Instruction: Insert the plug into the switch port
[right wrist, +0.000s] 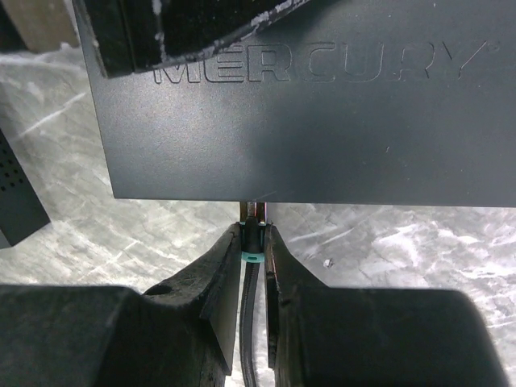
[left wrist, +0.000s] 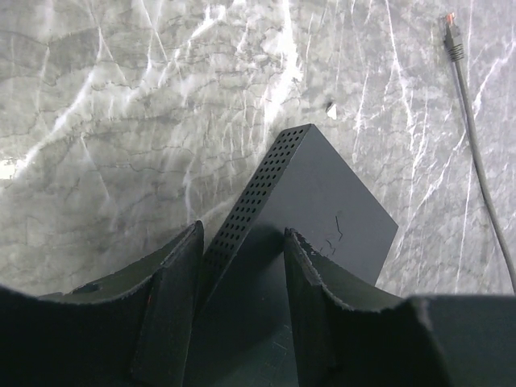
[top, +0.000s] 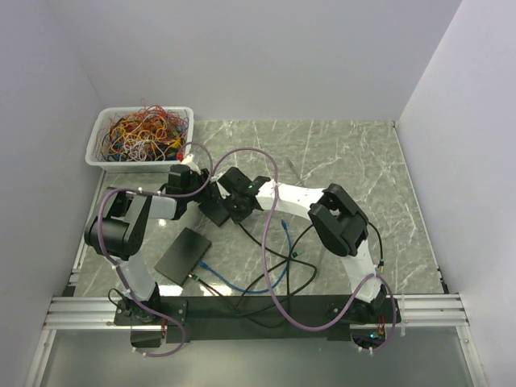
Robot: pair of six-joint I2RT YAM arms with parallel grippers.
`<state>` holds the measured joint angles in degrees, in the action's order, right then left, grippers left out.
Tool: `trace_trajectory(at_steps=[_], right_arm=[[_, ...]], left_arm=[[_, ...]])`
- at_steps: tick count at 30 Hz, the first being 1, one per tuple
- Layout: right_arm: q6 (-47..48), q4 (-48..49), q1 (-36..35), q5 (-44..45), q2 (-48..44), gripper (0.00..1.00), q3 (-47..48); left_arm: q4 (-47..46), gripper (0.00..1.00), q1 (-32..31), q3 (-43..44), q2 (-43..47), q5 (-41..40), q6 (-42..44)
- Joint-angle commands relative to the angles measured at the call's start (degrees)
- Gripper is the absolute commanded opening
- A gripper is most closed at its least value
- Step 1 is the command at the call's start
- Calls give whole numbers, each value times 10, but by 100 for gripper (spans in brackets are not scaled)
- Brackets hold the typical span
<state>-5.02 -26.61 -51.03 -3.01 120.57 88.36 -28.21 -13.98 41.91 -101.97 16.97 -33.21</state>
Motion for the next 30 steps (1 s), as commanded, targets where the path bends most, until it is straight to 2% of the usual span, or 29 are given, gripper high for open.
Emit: trace_trajectory(at_steps=[1, 8, 16, 23, 30], right_arm=[[2, 96, 4, 12, -22, 0, 3], [-5, 124, 18, -2, -39, 0, -27], [37, 152, 39, -105, -54, 0, -25], [63, 147, 40, -162, -16, 0, 55], [29, 191, 47, -121, 11, 0, 123]], left_arm=[[8, 49, -48, -37, -3, 81, -42], [-38, 49, -67, -98, 11, 95, -73], [-94, 51, -111, -165, 23, 116, -91], [-140, 51, -166, -186, 5, 113, -122], [-237, 52, -226, -242, -16, 106, -197]])
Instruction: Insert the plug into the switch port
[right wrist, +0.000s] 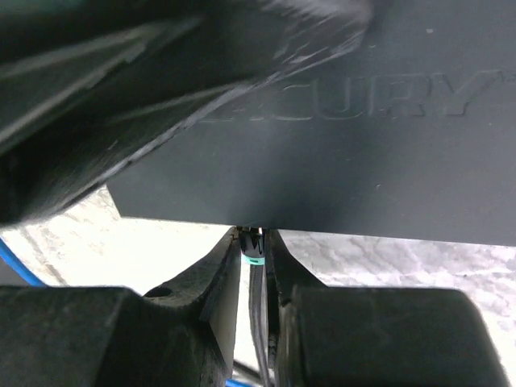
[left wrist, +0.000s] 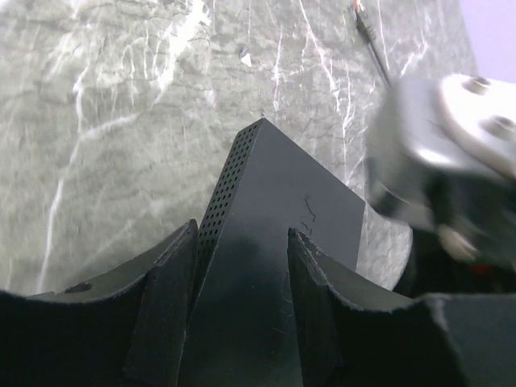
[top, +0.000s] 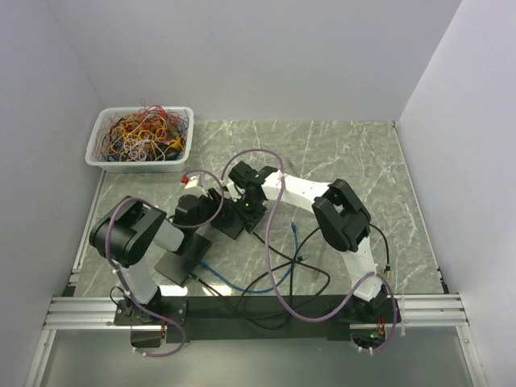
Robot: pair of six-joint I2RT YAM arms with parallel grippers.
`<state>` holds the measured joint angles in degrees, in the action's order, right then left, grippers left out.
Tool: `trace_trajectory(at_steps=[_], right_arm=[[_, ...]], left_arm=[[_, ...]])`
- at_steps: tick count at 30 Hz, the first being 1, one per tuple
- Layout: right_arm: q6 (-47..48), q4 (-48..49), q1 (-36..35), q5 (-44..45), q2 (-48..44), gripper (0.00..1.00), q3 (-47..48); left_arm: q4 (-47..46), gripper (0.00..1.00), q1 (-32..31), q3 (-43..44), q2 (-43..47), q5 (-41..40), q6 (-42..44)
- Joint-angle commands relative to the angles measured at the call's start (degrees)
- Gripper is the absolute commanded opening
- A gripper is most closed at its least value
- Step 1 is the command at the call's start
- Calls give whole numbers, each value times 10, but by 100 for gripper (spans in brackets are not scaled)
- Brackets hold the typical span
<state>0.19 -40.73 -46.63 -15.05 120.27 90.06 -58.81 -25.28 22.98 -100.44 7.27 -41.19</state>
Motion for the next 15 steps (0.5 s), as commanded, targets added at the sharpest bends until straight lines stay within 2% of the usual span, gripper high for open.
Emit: trace_trajectory(at_steps=[1, 5, 8, 11, 14, 15], right_arm=[[-26, 336, 3, 5, 20, 0, 113], [-54, 423, 5, 24, 10, 0, 73], [-63, 456, 5, 25, 0, 0, 34], [-59, 509, 5, 21, -26, 0, -32], [-48, 520, 6, 32, -50, 0, -81], [-42, 521, 5, 35, -57, 5, -92]], left_arm=[[66, 52, -119, -58, -30, 196, -122], [30, 53, -138, -79, -29, 190, -151], [43, 53, -141, -85, -20, 172, -156], [104, 53, -141, -81, 8, 142, -153], [179, 53, -141, -77, 42, 94, -150], [202, 53, -141, -70, 51, 63, -148]])
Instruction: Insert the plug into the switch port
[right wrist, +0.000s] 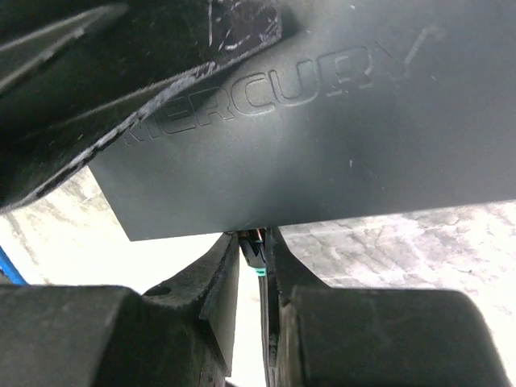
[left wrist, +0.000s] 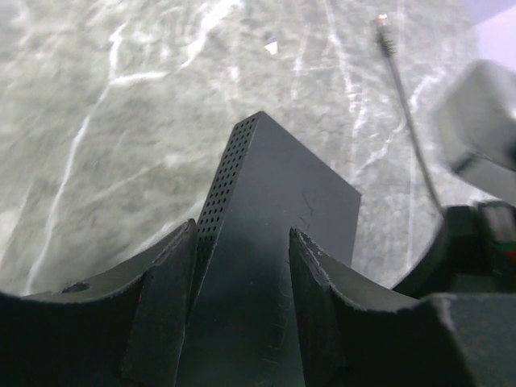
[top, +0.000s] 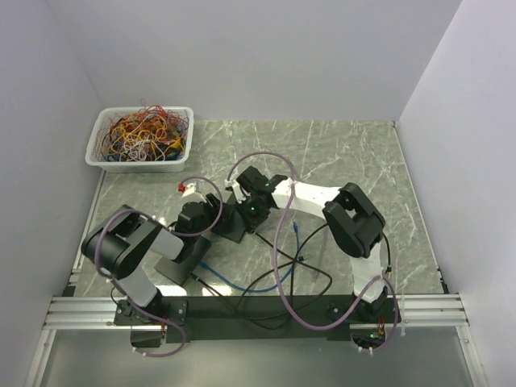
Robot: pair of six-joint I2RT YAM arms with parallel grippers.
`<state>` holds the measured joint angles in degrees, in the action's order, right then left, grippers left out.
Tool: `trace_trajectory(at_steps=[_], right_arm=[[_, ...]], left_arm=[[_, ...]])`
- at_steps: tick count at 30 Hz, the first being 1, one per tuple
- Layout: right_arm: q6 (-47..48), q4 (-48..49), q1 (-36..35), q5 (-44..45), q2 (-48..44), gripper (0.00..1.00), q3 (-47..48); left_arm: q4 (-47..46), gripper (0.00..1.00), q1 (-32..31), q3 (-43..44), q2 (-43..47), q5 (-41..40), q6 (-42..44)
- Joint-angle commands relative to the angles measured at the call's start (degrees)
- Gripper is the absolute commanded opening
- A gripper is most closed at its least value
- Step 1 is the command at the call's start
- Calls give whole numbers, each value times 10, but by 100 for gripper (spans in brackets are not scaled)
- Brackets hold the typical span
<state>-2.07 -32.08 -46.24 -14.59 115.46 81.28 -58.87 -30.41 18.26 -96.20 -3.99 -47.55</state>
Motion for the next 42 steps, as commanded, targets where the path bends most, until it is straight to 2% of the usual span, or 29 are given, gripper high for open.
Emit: trace_trajectory(at_steps=[1, 2, 3, 5, 6, 12, 13, 15, 18, 27, 30, 32, 33, 35, 38, 42], right_arm=[[-19, 436, 1, 36, -22, 8, -15], [-17, 436, 1, 46, -30, 14, -38], [-16, 440, 1, 49, -37, 26, -51], [-15, 444, 1, 61, -64, 34, -88], [-14, 446, 1, 64, -80, 42, -100], [-22, 442, -2, 73, -144, 60, -181], [-22, 441, -3, 73, -152, 72, -190], [-22, 434, -5, 76, -176, 78, -213], [-29, 428, -9, 83, -211, 82, -237], [-84, 376, -27, 108, -280, 84, -270], [-111, 352, -38, 145, -279, 84, -284], [-132, 336, -40, 193, -284, 84, -296], [-161, 326, -39, 249, -290, 84, -297], [-189, 291, -28, 292, -296, 85, -286], [-203, 245, 23, 300, -295, 85, -248], [-200, 201, 83, 313, -242, 86, -184]], left_arm=[[249, 53, -90, -17, 25, 161, -83], [276, 53, -89, -11, 32, 140, -81], [301, 53, -89, 4, 40, 122, -81], [364, 53, -85, 16, 58, 75, -76], [382, 54, -80, 29, 65, 63, -75], [464, 55, -37, 64, 103, 13, -62], [470, 55, -32, 67, 113, 9, -61], [488, 55, -19, 79, 119, 0, -50], [507, 55, -3, 99, 124, -9, -40], [530, 54, 19, 134, 127, -20, -22], [525, 54, 32, 139, 123, -14, -14], [525, 53, 39, 150, 113, -6, -4], [525, 53, 43, 155, 110, -4, -2], [525, 53, 46, 167, 106, -1, 6], [527, 53, 47, 178, 110, 0, 13], [531, 54, 48, 180, 122, 5, 14]])
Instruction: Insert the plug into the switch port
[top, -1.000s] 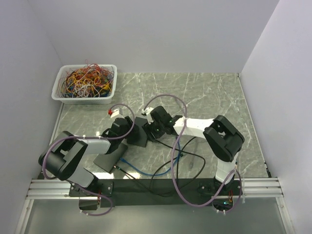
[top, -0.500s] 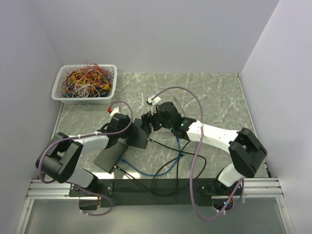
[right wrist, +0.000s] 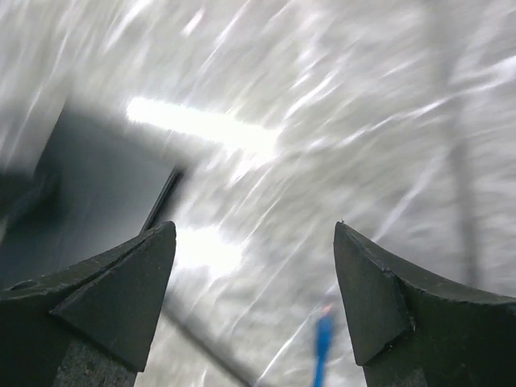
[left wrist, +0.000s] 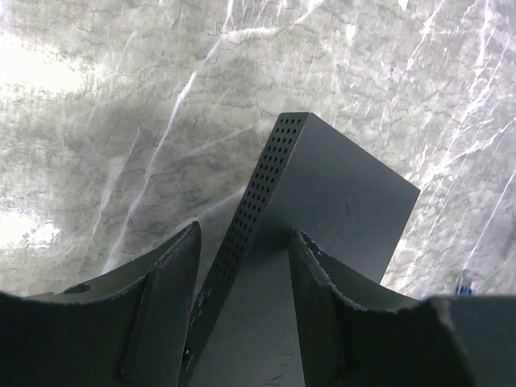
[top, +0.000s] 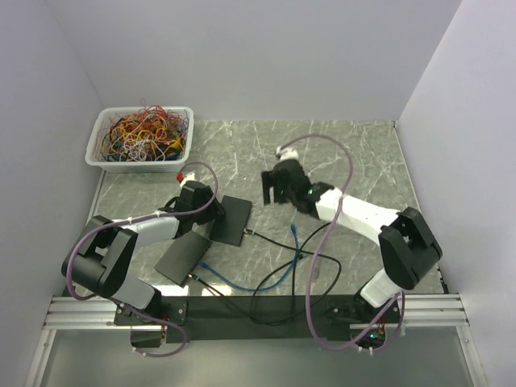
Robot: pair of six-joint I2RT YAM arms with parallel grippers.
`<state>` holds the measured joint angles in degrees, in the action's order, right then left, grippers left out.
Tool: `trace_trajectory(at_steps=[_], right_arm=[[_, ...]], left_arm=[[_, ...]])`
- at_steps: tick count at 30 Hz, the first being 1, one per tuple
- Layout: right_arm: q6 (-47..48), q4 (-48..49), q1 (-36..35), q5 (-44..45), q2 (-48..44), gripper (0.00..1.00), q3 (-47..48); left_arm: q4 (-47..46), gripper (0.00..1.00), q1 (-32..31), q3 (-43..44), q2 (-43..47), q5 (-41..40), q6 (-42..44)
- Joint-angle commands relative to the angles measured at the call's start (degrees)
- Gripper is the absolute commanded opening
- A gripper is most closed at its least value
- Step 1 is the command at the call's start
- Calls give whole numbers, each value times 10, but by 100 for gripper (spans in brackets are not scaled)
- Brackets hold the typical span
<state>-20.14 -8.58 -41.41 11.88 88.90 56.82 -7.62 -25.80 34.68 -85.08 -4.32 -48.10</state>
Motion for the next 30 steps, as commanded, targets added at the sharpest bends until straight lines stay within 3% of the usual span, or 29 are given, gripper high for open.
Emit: trace_trajectory(at_steps=[1, 13, 21, 22, 26, 30], right_arm=[[-17, -42, 59, 48, 40, 86, 94], [-15, -207, 162, 26, 326, 84, 419], [-9, -257, 186, 10, 426, 76, 522], [-9, -260, 191, 7, 431, 73, 530], [-11, -261, 198, -12, 446, 43, 533], [-12, -241, 199, -15, 440, 32, 509]], left_arm=[[18, 54, 2, 14, 17, 9, 19], [-7, 52, 2, -59, 85, 41, 10], [-14, 51, 2, -59, 80, 51, 18], [-13, 51, 2, -56, 74, 52, 20], [-17, 51, 2, -44, 62, 57, 24], [-19, 51, 2, -37, 51, 66, 23]])
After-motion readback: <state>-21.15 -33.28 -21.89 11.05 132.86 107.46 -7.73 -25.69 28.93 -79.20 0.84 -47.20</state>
